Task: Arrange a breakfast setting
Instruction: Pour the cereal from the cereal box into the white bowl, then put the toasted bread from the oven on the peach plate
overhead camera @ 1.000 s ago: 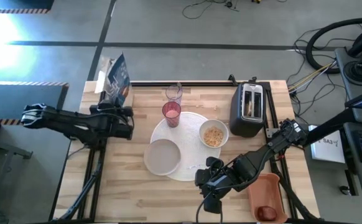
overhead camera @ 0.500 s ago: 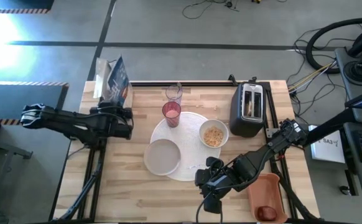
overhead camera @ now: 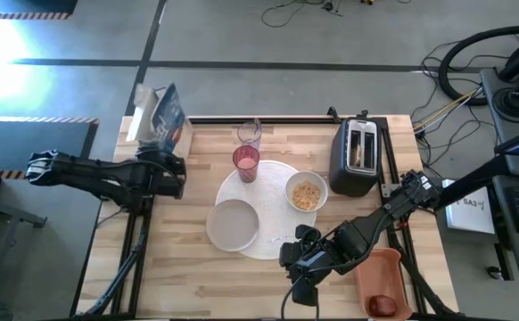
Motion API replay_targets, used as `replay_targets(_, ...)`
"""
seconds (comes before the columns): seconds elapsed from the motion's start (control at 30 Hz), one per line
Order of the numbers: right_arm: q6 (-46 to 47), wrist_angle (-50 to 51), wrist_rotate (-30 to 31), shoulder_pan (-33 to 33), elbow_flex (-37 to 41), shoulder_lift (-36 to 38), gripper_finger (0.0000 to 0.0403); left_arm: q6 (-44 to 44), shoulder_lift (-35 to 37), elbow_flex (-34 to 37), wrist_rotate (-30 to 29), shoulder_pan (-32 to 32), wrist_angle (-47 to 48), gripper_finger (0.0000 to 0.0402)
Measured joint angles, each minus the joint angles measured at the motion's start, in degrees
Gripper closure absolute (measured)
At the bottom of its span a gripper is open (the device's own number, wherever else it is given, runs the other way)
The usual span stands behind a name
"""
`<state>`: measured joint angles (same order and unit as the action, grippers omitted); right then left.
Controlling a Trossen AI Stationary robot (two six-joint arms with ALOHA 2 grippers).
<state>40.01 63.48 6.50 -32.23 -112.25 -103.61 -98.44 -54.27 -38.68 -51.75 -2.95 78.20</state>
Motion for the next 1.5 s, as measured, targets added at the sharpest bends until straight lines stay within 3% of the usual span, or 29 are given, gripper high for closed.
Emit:
replay_targets(0.13,0.00,0.02,0.02,0.02,0.00,0.00,0.0227,0.20,1.11,0.24,2.85,0.01,1.14,0.0169)
replay_targets(1.07,0.00,0.02,0.01,0.02,0.00,0.00,0.0227,0.42,2.14,0.13,0.72,-0.80,0.86,0.0163)
replay_targets(1.33,-0.01,0.01,0.01,0.02,0.00,0.00,0.0227,0.64,6.74,-1.78,0.46,-4.50,2.12,0.0163)
replay_targets(1.5,-0.02,0.02,0.00,0.02,0.00,0.00,0.0227,2.03,9.27,-5.06,3.40,-7.22,5.13,0.0163)
